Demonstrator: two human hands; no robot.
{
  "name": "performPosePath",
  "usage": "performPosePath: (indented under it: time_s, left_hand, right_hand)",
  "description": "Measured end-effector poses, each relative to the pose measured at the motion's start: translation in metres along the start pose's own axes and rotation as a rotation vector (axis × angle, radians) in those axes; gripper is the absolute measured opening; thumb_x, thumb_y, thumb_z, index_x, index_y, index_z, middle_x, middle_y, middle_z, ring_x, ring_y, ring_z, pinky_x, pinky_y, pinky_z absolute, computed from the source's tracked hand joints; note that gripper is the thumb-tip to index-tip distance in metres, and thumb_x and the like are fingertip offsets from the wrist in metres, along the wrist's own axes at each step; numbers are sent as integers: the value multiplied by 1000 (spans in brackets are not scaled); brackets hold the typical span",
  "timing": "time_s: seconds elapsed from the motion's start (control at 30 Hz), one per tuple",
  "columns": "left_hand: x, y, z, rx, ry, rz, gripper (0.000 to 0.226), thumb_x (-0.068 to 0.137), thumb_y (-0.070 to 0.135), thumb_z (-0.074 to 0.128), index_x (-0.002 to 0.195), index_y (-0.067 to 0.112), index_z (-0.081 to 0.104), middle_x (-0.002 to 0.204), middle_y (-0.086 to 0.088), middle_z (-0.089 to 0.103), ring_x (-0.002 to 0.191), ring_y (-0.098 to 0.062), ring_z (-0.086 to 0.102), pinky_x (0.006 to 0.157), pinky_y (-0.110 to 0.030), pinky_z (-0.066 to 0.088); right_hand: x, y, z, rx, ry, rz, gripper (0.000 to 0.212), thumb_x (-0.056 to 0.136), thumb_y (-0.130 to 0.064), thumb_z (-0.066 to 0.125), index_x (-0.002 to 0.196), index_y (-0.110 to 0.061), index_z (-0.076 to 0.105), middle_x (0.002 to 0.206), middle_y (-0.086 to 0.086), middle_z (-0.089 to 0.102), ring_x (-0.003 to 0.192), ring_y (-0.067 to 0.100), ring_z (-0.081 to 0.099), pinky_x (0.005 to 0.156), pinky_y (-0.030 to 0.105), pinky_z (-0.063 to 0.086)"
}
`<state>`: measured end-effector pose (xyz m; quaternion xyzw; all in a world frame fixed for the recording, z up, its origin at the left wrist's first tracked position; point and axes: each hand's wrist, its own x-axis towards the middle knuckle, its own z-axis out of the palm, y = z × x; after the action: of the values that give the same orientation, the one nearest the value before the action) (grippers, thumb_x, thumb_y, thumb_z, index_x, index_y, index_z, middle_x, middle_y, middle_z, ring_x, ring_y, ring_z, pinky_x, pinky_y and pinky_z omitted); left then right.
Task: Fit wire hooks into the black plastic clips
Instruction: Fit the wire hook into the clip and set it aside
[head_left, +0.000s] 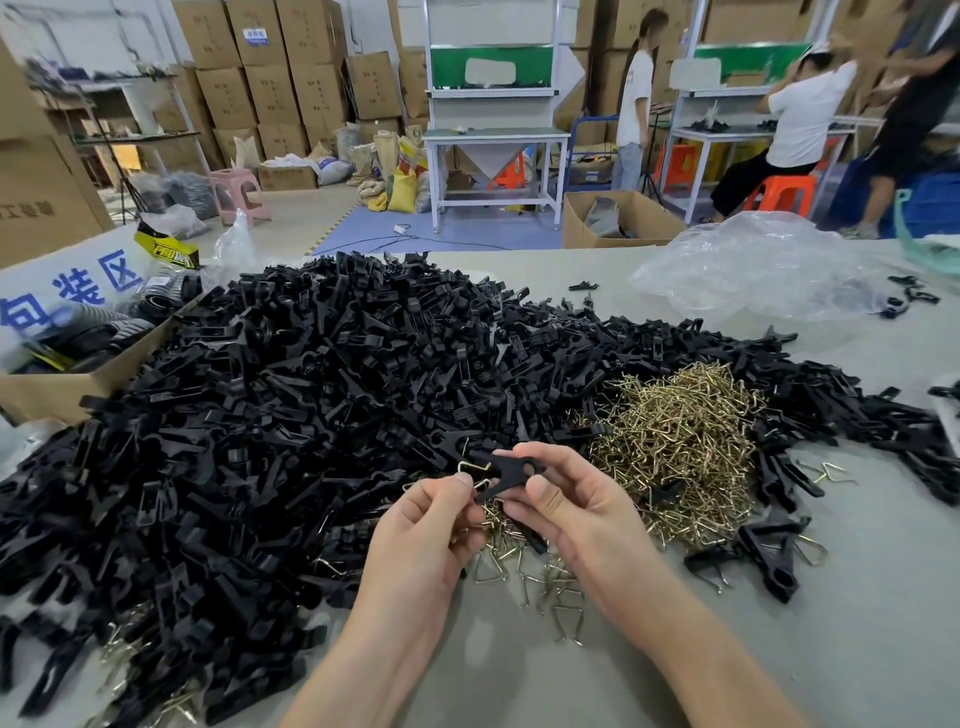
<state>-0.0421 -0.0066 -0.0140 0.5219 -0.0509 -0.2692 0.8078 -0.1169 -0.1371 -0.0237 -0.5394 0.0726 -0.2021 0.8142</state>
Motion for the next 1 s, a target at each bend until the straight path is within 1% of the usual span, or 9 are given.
performPosePath:
  time_s: [0.17,0.3,0.4,0.57,0.7,0.83,0.9,0.97,1.0]
  left_hand:
    - [-2,0,1,9,-25,3,27,94,15,63,67,18,64,78,-6,63,66,-8,60,61,-21,52]
    - [-3,1,1,-31,-28,-11,13,92,16,64,80,12,62,86,-8,63,68,-9,58,63,-22,52]
    - [-6,0,1,-127,-33,-85,8,90,15,66,93,8,65,82,-6,66,65,-10,60,60,-21,56]
    - [-11,3,4,-160,-171,-148,9,80,17,69,75,13,76,85,-8,70,67,-14,65,61,-27,59]
    - [-9,2,3,-249,-241,-169,8,80,17,70,84,12,76,92,-9,71,73,-14,66,64,-29,58]
    - [-8,-2,0,-320,-211,-221,23,78,19,73,98,8,77,97,-9,71,72,-13,67,64,-28,58]
    - [-6,-3,-2,-242,-243,-192,22,79,21,74,98,10,76,97,-8,70,74,-13,65,66,-28,57]
    - [-5,-3,-1,-101,-298,-139,10,80,24,78,86,16,76,93,-6,68,75,-13,63,66,-29,56]
    - [-5,-3,-1,-42,-319,-108,11,78,26,81,80,18,75,89,-4,67,74,-13,63,66,-28,55]
  right_hand:
    - [0,1,0,-6,9,9,24,87,-16,64,106,-25,76,121,6,73,103,19,71,87,23,56]
    - [-1,1,1,-53,11,1,24,85,-17,64,103,-27,77,117,4,74,102,19,72,86,22,56]
    - [-1,2,2,-76,16,-20,23,86,-19,64,104,-27,76,118,4,73,103,19,72,87,22,56]
    - [-1,1,-2,-30,23,-39,23,89,-30,67,110,-26,75,123,8,71,111,24,70,89,23,55]
    - [0,1,-4,24,11,-34,28,85,-33,70,111,-25,74,125,9,71,113,24,69,90,23,55]
    - [-1,5,-2,-100,-4,-60,26,88,-31,67,113,-26,73,123,7,72,116,24,68,93,24,54]
    - [-1,4,-2,-114,1,-55,24,90,-29,64,112,-27,73,121,8,72,115,25,68,94,26,53]
    - [-1,1,-2,-58,12,-29,26,88,-34,66,111,-24,74,117,11,73,111,26,69,93,30,54]
    - [-1,0,-2,-8,13,-9,29,86,-36,66,110,-21,74,115,12,73,108,26,69,92,32,55]
